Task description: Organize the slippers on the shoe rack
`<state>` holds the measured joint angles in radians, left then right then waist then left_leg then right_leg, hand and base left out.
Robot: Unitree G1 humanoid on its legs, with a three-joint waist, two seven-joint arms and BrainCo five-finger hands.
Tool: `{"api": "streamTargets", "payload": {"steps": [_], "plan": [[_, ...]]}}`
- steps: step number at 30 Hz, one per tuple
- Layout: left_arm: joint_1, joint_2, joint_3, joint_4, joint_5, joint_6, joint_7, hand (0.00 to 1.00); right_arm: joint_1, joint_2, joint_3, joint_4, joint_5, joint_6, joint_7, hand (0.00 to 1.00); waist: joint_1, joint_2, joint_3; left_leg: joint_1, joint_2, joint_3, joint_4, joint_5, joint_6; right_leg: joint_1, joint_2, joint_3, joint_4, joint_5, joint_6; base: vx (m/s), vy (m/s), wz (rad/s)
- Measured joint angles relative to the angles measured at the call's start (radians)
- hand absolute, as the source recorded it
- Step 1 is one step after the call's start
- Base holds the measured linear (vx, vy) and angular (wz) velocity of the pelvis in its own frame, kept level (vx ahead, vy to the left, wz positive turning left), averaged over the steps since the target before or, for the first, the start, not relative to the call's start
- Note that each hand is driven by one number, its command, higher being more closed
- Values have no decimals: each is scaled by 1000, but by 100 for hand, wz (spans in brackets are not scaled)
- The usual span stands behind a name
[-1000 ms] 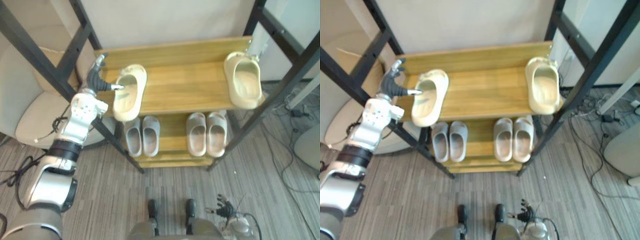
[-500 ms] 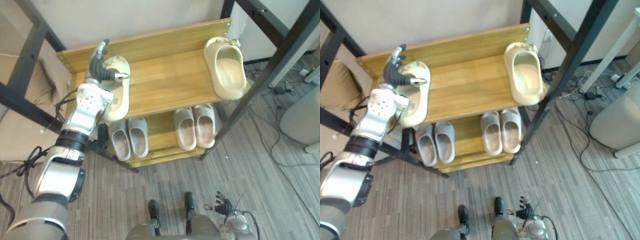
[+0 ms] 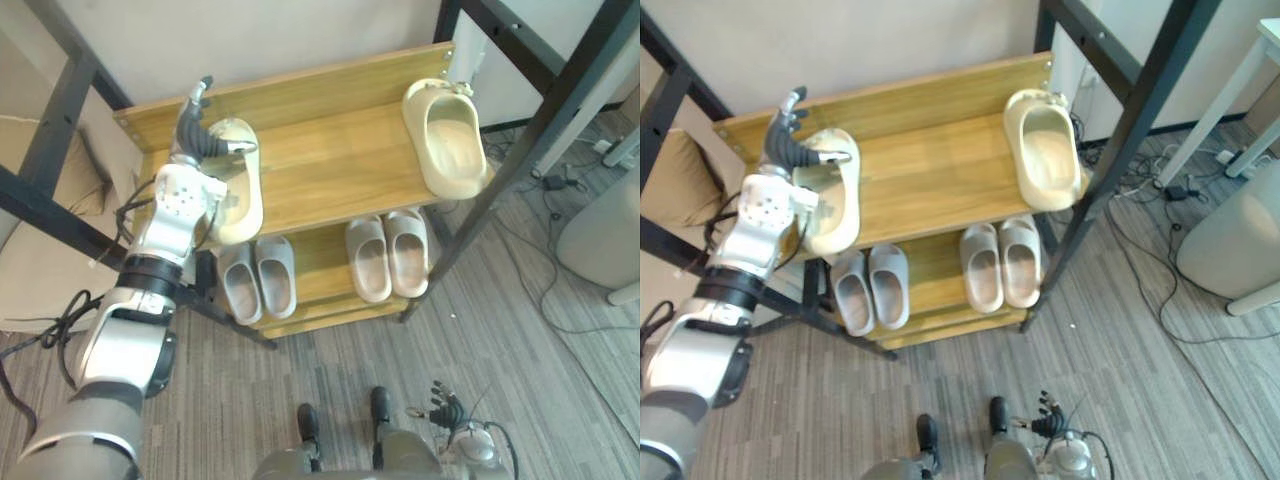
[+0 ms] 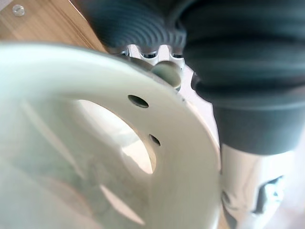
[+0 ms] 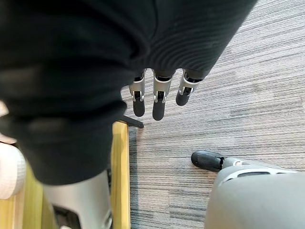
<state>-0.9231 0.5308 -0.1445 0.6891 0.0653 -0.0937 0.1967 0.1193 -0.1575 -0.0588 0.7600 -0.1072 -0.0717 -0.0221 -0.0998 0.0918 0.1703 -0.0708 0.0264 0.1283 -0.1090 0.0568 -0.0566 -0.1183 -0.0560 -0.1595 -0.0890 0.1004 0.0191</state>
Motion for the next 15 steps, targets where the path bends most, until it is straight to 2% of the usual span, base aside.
{"api": "streamTargets", "payload": {"steps": [8,15], "plan": [[28,0,46,-102,-10,-3,37,0,-4,0,3,1,-1,0,0,0,3,1,0,6,1,-16,6,4,5,18,1,-28,1,3,2,77,2,9],[88,1,65,-133,-11,-2,42,0,-4,0,27,2,-2,1,2,0,26,1,0,26,-3,-31,5,3,6,48,-3,-47,0,-4,0,0,16,7]]}}
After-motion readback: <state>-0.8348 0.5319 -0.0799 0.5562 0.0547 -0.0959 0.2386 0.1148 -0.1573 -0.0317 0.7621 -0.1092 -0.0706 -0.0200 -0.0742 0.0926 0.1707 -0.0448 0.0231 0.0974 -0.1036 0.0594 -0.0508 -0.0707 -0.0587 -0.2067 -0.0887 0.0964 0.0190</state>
